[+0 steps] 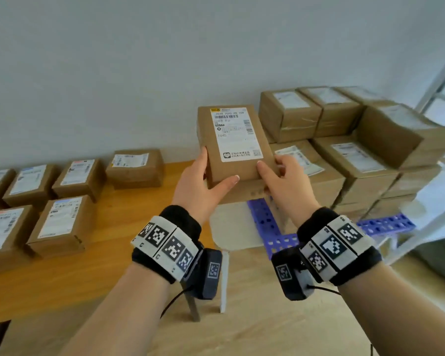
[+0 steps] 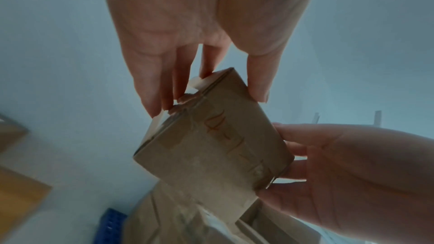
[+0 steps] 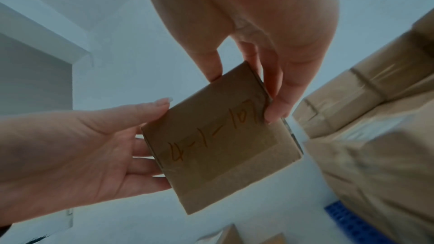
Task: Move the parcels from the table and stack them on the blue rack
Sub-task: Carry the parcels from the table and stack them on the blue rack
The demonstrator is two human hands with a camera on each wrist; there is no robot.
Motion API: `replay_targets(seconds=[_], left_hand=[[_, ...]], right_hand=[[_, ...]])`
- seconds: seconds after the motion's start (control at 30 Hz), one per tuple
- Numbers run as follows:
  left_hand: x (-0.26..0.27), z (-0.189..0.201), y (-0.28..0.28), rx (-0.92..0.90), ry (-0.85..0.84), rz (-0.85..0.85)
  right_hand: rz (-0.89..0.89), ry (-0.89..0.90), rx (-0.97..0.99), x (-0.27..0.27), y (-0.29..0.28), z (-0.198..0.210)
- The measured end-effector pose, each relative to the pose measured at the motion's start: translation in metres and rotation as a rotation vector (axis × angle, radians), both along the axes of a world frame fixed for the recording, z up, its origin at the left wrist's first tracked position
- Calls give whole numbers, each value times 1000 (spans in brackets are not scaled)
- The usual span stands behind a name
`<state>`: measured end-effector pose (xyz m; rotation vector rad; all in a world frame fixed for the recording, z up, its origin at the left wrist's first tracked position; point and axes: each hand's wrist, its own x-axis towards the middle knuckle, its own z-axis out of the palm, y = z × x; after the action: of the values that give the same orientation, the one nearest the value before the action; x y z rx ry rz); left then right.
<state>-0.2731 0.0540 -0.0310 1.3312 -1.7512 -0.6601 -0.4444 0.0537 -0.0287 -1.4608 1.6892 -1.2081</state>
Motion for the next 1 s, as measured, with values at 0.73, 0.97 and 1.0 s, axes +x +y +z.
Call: replay_targets(seconds=[0.73,0.97,1.0], left_hand=[[-260,12,-67,84,-30,-156],[-289,3,-106,138,-256,-219],[-291,2,-108,138,-298,-208]], right_hand=[[-208,81,-118,-249,-31,19],[-224,326,-57,-281,-59,24],[-209,366,-75,-285,-60,25]])
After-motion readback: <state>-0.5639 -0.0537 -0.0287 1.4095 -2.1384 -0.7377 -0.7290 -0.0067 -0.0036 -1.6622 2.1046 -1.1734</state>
